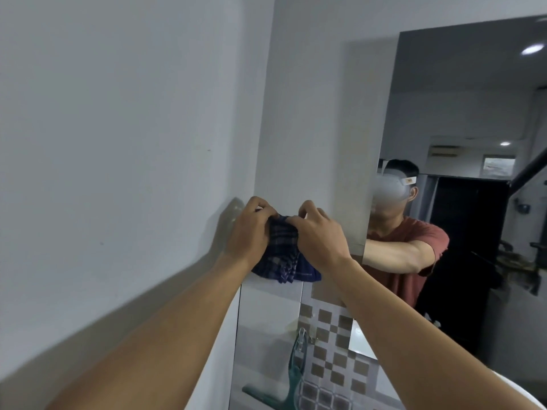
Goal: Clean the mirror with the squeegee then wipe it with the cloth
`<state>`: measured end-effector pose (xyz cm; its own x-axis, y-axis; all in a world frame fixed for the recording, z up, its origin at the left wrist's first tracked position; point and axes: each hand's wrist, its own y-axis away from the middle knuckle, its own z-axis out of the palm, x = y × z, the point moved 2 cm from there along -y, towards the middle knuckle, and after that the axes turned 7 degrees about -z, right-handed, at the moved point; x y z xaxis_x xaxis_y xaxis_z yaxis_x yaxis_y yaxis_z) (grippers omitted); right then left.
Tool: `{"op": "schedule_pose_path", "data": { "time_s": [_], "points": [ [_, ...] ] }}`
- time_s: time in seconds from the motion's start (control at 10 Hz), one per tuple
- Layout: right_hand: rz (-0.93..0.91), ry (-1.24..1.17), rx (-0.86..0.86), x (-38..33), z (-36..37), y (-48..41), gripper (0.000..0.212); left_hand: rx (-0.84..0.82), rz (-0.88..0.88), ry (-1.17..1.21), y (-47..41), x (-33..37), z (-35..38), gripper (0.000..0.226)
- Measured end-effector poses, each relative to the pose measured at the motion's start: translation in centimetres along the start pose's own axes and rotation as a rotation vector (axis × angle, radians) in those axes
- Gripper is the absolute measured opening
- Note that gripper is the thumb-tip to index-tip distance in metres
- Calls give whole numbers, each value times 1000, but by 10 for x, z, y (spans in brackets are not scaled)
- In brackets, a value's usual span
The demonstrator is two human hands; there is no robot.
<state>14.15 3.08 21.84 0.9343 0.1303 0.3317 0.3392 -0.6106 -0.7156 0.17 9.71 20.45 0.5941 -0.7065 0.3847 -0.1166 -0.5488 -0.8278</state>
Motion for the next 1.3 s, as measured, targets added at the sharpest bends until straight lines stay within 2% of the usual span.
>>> {"op": "schedule_pose_path", "data": {
  "time_s": [0.1,0.2,0.3,0.5,0.7,0.9,1.2,1.3],
  "points": [
    [-48,37,-6,-1,-2,-7,17,-38,-16,-55,-2,-5,-1,25],
    [-118,78,-98,-7,6,-2,13,-124,-50,-122,9,-16,6,23],
    [-102,43,-144,-4,13,4,18,-176,-54,-82,18,-20,6,21],
    [25,-273,-217,0,1,8,34,-249,-64,-138,18,-17,-4,33],
    [116,-428,-277,0,3,20,35,-335,-147,-53,29,-9,-8,32],
    [157,-461,-305,-1,4,21,34,-419,-222,0,28,-11,-8,29],
    [159,-490,-185,-8,-6,43,37,-269,-100,-66,42,-6,-21,33],
    [229,-520,-139,-8,-20,59,46,-99,-182,39,52,7,-34,30]
  ]
}}
